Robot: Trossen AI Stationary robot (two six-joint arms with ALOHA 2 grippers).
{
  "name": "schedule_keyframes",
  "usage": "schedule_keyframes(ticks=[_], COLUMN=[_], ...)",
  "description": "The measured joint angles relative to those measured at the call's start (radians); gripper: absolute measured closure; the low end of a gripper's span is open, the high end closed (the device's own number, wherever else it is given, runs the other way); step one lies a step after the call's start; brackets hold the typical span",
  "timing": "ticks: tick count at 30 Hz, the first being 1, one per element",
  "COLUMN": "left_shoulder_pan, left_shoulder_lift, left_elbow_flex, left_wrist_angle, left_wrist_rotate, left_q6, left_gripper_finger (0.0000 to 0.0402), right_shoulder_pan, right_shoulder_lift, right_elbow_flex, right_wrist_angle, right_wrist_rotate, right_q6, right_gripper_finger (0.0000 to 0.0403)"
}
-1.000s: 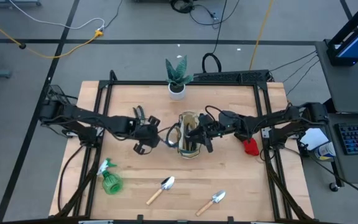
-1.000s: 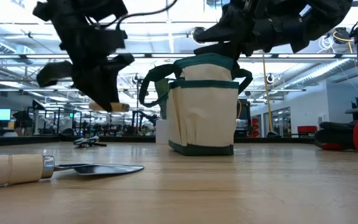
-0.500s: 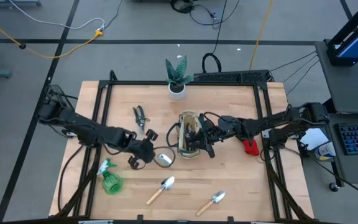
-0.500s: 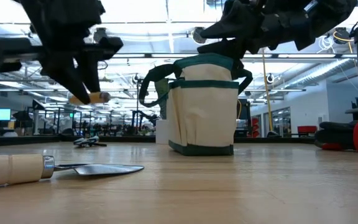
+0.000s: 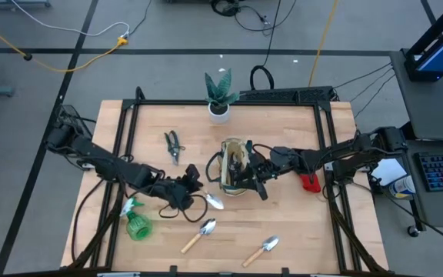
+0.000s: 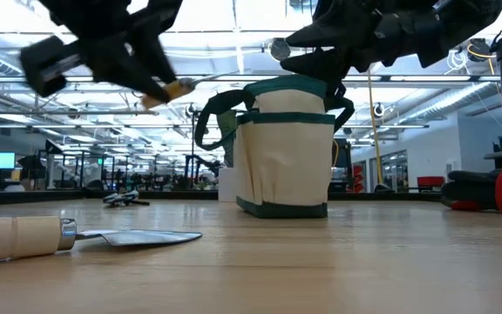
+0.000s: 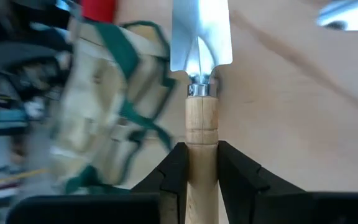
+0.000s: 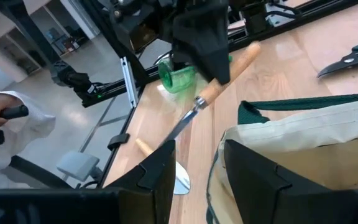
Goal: Pick & Place Garden tools in Gardening bag
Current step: Put the top brown trowel into the gardening bag
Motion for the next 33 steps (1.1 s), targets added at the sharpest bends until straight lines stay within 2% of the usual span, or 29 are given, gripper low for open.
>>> schedule_keyframes(ticks=[4,8,12,15,20,27,33], left_shoulder_pan=[0.015,0.049,0.089,0.125,0.175,0.225,0.25], left_shoulder_lift=[0.0,0.0,0.0,0.0,0.0,0.015,0.034], left_elbow_flex=[0.0,0.0,0.0,0.0,0.0,0.0,0.0], left_wrist_angle=[0.091,0.171,0.206,0.26,0.371,0.379,0.405], left_wrist_rotate=[-0.059,-0.063,-0.114,-0.131,-0.131,-0.127,-0.054], left_q6=[0.171,0.314,0.448,0.536,0.652,0.779,0.841], left_gripper_finger=[0.0329,0.0328,0.0327,0.0327,0.0326,0.0326,0.0326], right_shoulder_pan=[0.001,0.001,0.001,0.001,-0.001,-0.002,-0.002], right_shoulder_lift=[0.0,0.0,0.0,0.0,0.0,0.0,0.0], right_elbow_flex=[0.0,0.0,0.0,0.001,0.001,0.001,0.001], right_wrist_angle=[-0.003,0.01,0.036,0.047,0.047,0.042,0.042], right_wrist_rotate=[0.0,0.001,0.001,0.006,0.107,0.218,0.272], right_q6=[0.0,0.003,0.037,0.004,-0.013,-0.067,-0.115], right_gripper_finger=[0.0273,0.0273,0.0273,0.0273,0.0273,0.0273,0.0273])
